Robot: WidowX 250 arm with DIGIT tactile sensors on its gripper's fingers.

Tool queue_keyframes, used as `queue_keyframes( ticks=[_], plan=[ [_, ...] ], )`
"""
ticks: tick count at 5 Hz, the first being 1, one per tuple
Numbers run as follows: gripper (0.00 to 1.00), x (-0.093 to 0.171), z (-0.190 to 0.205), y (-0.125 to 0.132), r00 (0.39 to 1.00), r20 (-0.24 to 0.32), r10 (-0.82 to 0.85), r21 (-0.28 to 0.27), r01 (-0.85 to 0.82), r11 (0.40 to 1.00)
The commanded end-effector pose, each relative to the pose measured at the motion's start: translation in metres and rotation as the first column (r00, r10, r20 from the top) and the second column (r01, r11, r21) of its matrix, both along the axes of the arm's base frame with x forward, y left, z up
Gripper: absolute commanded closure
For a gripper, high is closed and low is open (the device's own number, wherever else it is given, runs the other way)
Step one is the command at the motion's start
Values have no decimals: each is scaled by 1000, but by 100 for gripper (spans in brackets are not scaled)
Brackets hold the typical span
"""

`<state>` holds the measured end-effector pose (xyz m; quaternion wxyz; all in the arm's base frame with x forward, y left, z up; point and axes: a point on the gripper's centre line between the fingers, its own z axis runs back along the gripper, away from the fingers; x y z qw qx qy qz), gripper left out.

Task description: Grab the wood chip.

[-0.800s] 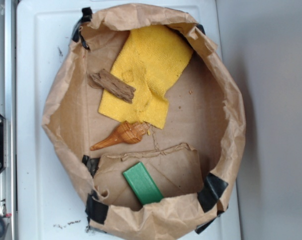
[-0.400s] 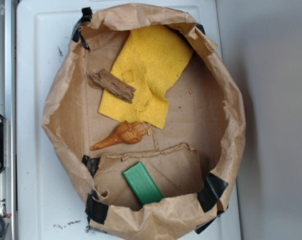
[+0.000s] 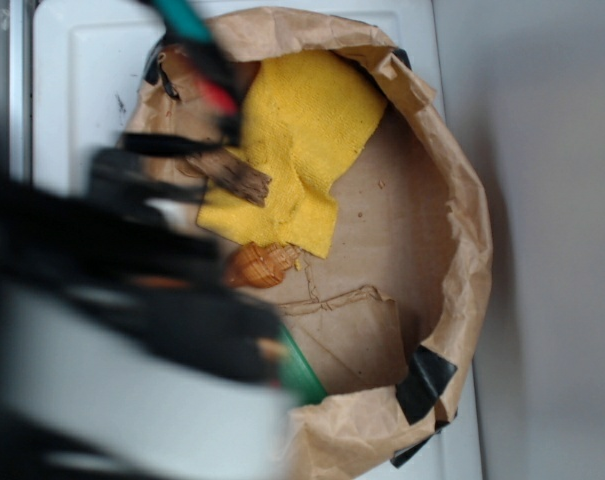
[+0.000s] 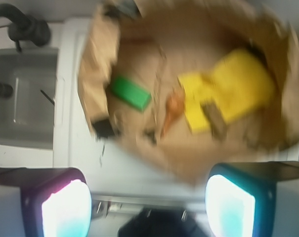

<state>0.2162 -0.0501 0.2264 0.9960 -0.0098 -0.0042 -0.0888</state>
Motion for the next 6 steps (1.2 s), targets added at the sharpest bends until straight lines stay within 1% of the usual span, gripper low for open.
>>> queue_keyframes(
  ticks=[1,2,3,4,6],
  plan=[
    [0,53,-19,17,926,102,-365,32,363,931],
    [0,58,-43,39,914,75,-398,76,393,917],
    [0,56,-56,56,916,50,-398,112,391,913],
    [0,47,-68,63,891,23,-453,142,445,884],
    [0,47,-68,63,891,23,-453,142,445,884]
  ],
)
